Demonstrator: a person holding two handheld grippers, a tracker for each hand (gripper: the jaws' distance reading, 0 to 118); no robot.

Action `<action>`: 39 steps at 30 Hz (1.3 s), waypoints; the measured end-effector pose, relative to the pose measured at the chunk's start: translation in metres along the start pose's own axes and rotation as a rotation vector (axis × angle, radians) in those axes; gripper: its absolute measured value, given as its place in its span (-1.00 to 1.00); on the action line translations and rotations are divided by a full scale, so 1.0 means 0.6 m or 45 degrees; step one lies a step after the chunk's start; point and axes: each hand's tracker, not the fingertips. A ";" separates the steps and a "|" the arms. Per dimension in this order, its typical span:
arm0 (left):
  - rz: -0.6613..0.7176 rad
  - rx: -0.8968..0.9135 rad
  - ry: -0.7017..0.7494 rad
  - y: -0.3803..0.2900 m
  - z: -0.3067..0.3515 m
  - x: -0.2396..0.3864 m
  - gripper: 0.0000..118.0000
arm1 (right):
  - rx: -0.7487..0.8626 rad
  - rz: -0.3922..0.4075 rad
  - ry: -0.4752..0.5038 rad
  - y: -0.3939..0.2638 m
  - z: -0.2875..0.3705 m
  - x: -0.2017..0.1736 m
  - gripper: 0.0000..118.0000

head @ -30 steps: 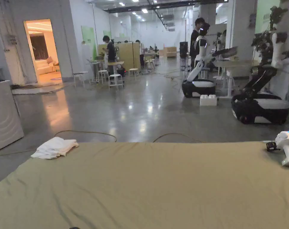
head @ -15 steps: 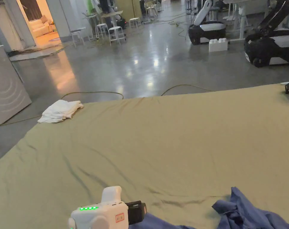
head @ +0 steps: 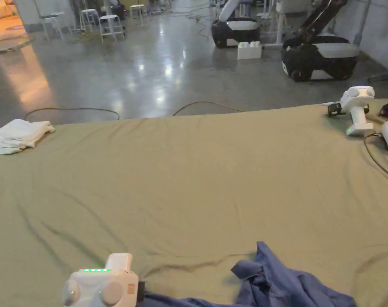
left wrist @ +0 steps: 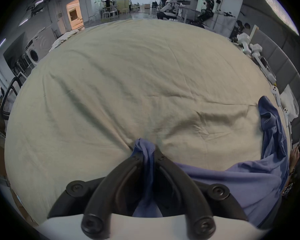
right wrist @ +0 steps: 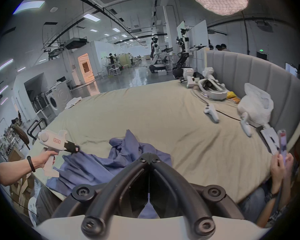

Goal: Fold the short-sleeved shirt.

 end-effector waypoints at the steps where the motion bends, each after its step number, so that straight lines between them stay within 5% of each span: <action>1: 0.008 -0.007 -0.004 0.003 -0.002 -0.003 -0.79 | -0.031 -0.006 0.041 0.012 -0.025 0.002 -0.90; 3: 0.029 -0.024 -0.009 0.003 -0.001 -0.004 -0.79 | -0.187 0.008 0.103 0.034 -0.092 0.009 0.16; 4: 0.024 -0.025 -0.009 0.002 -0.001 -0.004 -0.79 | -0.253 0.021 0.121 0.040 -0.130 0.011 0.30; 9: -0.006 -0.016 -0.001 0.001 0.002 0.001 -0.79 | -0.455 0.104 0.026 0.031 -0.316 0.043 0.27; 16: 0.008 -0.010 -0.029 0.000 0.003 -0.009 -0.79 | -0.674 0.070 0.049 -0.006 -0.469 0.052 0.25; 18: 0.023 -0.008 -0.039 0.000 0.002 -0.011 -0.79 | -0.724 0.126 0.000 -0.017 -0.486 0.045 -0.18; 21: 0.029 -0.003 -0.042 0.000 0.003 -0.010 -0.79 | -0.689 0.284 -0.062 -0.025 -0.480 0.031 -0.46; 22: 0.030 0.000 -0.041 -0.001 0.003 -0.010 -0.79 | -0.706 0.249 -0.034 -0.023 -0.482 0.033 -0.75; 23: 0.030 0.000 -0.042 -0.001 0.004 -0.010 -0.80 | -0.713 0.228 -0.009 -0.022 -0.480 0.035 -0.94; 27: 0.131 0.097 -0.148 -0.006 0.066 -0.043 -0.84 | -0.588 0.181 -0.006 0.011 -0.421 0.043 -0.94; 33: 0.169 0.514 -0.341 -0.052 0.331 -0.099 -0.84 | -0.220 0.145 0.056 0.109 -0.211 0.053 -0.95; 39: 0.142 0.870 -0.323 -0.053 0.568 -0.123 -0.84 | 0.112 0.116 0.008 0.229 -0.042 0.050 -0.95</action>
